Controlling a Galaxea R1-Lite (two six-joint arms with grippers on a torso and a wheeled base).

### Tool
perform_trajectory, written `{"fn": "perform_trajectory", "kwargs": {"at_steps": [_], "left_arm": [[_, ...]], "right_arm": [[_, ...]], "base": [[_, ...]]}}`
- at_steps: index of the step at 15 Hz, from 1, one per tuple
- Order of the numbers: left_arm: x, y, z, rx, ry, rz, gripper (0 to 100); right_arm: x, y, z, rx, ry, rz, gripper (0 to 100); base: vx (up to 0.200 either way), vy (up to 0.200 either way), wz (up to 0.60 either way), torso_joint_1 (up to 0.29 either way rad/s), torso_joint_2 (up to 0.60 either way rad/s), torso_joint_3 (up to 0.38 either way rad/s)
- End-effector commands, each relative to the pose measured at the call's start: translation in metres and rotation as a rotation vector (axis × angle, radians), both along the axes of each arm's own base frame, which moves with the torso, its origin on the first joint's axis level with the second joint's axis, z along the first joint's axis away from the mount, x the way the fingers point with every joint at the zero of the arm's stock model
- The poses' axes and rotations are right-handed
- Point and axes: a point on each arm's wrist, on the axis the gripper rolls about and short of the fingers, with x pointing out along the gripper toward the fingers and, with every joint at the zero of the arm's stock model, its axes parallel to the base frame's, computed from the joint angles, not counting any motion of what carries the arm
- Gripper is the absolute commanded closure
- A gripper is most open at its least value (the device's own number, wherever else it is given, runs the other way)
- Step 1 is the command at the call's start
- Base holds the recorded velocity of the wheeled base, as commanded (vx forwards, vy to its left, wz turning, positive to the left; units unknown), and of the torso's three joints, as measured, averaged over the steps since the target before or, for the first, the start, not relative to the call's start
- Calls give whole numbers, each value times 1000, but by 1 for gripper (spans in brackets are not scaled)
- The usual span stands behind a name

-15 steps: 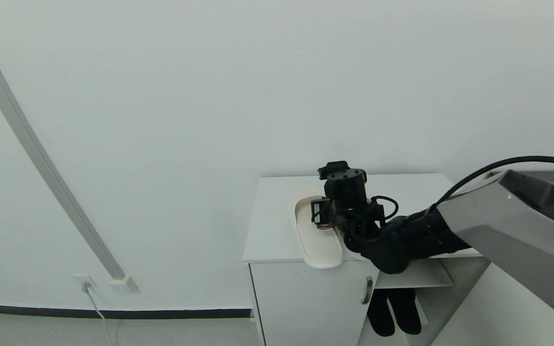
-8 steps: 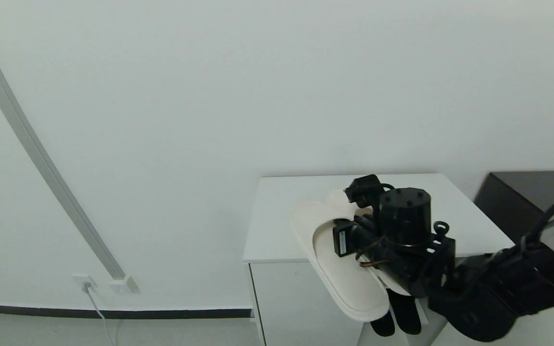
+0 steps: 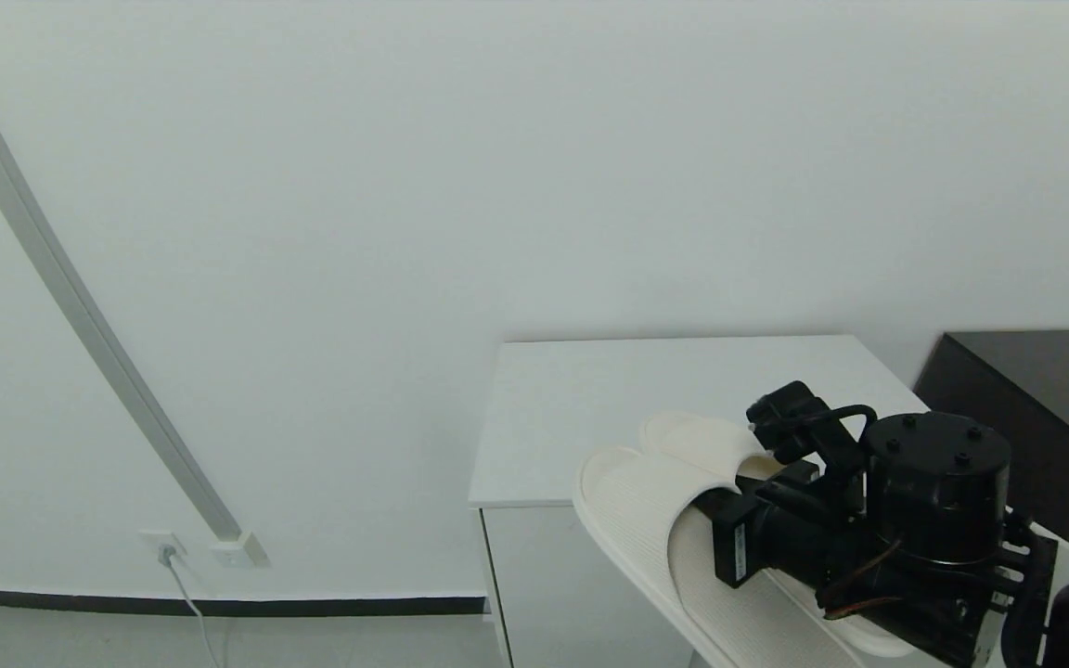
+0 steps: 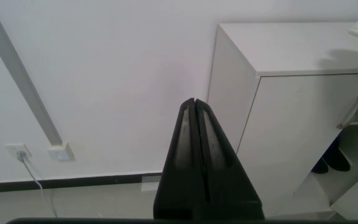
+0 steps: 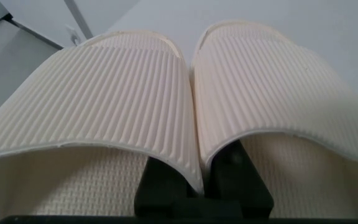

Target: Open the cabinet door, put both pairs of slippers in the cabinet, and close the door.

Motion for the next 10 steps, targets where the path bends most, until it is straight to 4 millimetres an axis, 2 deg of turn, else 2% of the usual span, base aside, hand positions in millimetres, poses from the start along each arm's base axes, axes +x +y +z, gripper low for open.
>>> {"fn": "perform_trajectory", "kwargs": {"at_steps": [1, 8, 10], "left_arm": [[0, 0, 0, -1, 0, -1, 100], [0, 0, 0, 2, 0, -1, 100], [0, 0, 0, 1, 0, -1, 100]], "right_arm": [[-3, -1, 2, 5, -5, 3, 100], [-3, 0, -5, -15, 14, 5, 100], [-3, 0, -6, -16, 15, 8, 100]], "base": [[0, 0, 0, 0, 0, 0], [0, 0, 0, 0, 0, 0], [-200, 0, 0, 5, 10, 2]]}}
